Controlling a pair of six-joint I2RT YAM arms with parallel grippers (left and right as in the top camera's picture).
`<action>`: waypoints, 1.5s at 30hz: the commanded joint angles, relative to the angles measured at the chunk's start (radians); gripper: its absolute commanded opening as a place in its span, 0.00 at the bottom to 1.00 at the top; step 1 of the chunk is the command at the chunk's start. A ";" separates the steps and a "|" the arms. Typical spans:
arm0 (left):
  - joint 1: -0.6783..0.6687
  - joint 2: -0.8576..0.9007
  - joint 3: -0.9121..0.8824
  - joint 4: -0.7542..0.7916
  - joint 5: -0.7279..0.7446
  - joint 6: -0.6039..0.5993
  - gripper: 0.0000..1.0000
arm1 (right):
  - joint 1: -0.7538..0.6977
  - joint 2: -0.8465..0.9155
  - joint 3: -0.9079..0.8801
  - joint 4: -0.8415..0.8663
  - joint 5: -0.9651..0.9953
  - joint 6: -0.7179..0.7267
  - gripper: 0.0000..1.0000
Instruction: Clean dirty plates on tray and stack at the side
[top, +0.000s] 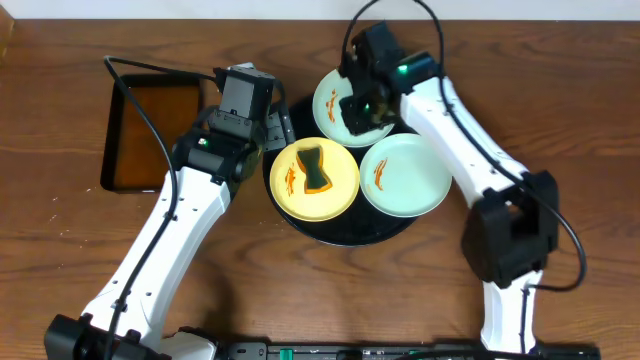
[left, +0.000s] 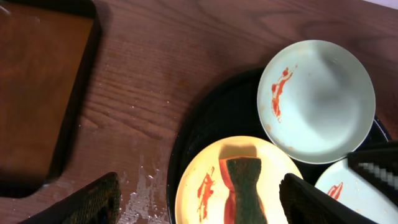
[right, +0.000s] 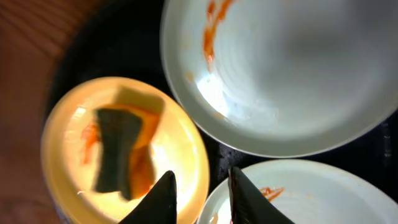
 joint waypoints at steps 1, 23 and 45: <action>0.002 0.006 -0.002 -0.005 -0.005 -0.005 0.82 | 0.021 0.034 -0.005 0.004 0.024 0.035 0.36; 0.002 0.006 -0.002 -0.010 -0.005 -0.005 0.83 | 0.069 0.064 -0.116 0.005 0.051 0.039 0.49; 0.002 0.006 -0.002 -0.009 -0.005 -0.005 0.83 | 0.075 0.064 -0.198 0.124 0.092 0.032 0.40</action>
